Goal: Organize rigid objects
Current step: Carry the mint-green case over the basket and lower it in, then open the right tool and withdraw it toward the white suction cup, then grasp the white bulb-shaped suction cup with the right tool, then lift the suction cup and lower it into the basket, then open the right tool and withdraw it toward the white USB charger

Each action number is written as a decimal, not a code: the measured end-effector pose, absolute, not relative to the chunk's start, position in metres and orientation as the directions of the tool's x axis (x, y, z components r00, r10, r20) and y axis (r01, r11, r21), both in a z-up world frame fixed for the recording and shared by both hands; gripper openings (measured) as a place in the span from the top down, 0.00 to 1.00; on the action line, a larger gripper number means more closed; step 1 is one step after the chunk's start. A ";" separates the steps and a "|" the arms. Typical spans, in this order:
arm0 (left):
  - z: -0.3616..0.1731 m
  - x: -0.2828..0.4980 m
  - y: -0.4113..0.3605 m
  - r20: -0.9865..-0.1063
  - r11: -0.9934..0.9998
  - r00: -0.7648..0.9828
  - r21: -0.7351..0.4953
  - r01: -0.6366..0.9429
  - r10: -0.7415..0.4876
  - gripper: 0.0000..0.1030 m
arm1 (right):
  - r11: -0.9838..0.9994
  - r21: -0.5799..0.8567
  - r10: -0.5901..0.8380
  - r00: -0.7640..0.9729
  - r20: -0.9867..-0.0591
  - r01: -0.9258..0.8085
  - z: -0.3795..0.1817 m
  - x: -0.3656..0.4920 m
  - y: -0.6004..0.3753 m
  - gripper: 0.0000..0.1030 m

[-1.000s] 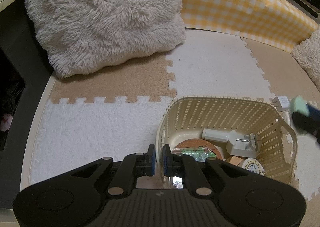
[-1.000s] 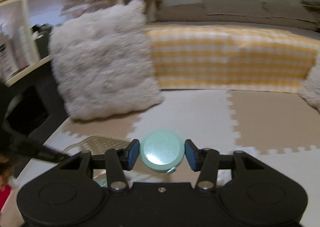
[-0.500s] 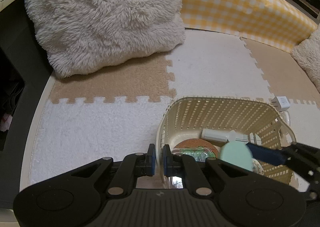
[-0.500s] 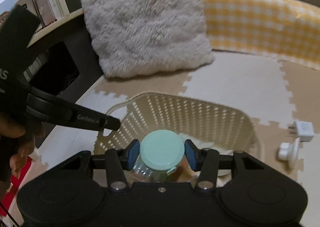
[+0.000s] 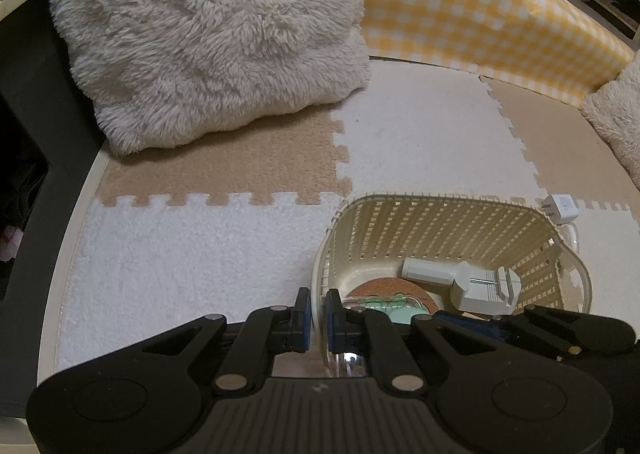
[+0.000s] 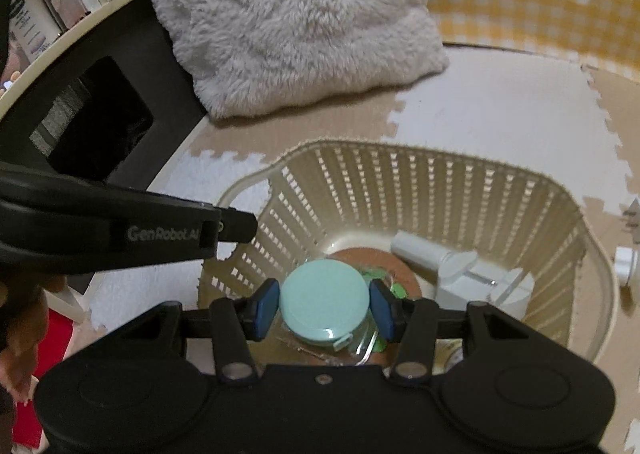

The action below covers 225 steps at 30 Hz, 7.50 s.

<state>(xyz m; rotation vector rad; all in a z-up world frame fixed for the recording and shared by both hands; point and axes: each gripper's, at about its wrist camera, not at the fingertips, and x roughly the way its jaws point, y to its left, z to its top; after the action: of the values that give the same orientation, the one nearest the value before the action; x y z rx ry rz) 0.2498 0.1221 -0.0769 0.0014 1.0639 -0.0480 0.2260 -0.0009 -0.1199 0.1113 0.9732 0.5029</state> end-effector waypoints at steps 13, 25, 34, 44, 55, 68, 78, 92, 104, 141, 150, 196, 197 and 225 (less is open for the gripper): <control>-0.077 0.250 0.122 -0.874 0.999 0.484 -0.023 0.040 -0.039 0.92 | 0.884 0.360 0.460 0.422 -0.781 -0.298 -0.131 0.232 -0.005 0.50; -0.077 0.250 0.122 -0.874 0.999 0.485 -0.021 0.040 -0.038 0.92 | 0.884 0.359 0.461 0.423 -0.780 -0.301 -0.126 0.228 -0.006 0.50; -0.077 0.250 0.122 -0.874 0.999 0.484 -0.021 0.040 -0.038 0.92 | 0.873 0.349 0.476 0.435 -0.764 -0.341 -0.109 0.216 -0.011 0.50; -0.077 0.250 0.122 -0.874 0.999 0.484 -0.020 0.041 -0.038 0.92 | 0.851 0.381 0.520 0.476 -0.709 -0.361 -0.073 0.201 -0.036 0.49; -0.077 0.250 0.123 -0.874 0.999 0.484 -0.020 0.041 -0.038 0.92 | 0.891 0.325 0.454 0.614 -0.646 -0.316 -0.039 0.194 -0.083 0.22; -0.077 0.250 0.123 -0.874 0.999 0.484 -0.020 0.041 -0.037 0.92 | 0.956 0.270 0.262 0.735 -0.626 -0.111 -0.061 0.210 -0.147 0.00; -0.077 0.250 0.123 -0.874 0.999 0.484 -0.020 0.042 -0.037 0.92 | 0.956 0.283 0.143 0.725 -0.674 0.074 -0.112 0.219 -0.186 0.16; -0.077 0.250 0.123 -0.874 0.999 0.484 -0.018 0.041 -0.036 0.92 | 0.975 0.219 0.137 0.731 -0.669 0.018 -0.138 0.233 -0.180 0.61; -0.077 0.250 0.123 -0.874 0.999 0.484 -0.018 0.041 -0.036 0.92 | 0.980 0.195 0.110 0.710 -0.695 0.039 -0.152 0.241 -0.184 0.90; -0.077 0.250 0.122 -0.874 0.999 0.484 -0.018 0.041 -0.036 0.92 | 0.858 0.439 0.482 0.712 -0.510 -0.266 -0.061 0.211 -0.112 0.92; -0.077 0.250 0.123 -0.874 0.999 0.484 -0.023 0.041 -0.040 0.92 | 0.834 0.458 0.546 0.578 -0.606 -0.307 -0.089 0.225 -0.070 0.92; -0.077 0.250 0.124 -0.875 0.999 0.482 -0.027 0.042 -0.044 0.91 | 0.826 0.498 0.549 0.174 -0.818 -0.265 -0.120 0.261 -0.012 0.84; -0.077 0.249 0.124 -0.875 0.999 0.482 -0.027 0.042 -0.044 0.91 | 0.826 0.498 0.550 0.176 -0.817 -0.264 -0.121 0.260 -0.012 0.84; -0.077 0.250 0.124 -0.875 0.999 0.482 -0.026 0.042 -0.043 0.91 | 0.845 0.400 0.531 0.471 -0.704 -0.355 -0.050 0.216 -0.075 0.24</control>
<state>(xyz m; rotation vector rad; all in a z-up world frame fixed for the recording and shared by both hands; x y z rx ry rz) 0.2497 0.1239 -0.0768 -0.0008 1.0662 -0.0517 0.2162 -0.0748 -0.0502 0.2096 0.9341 0.5472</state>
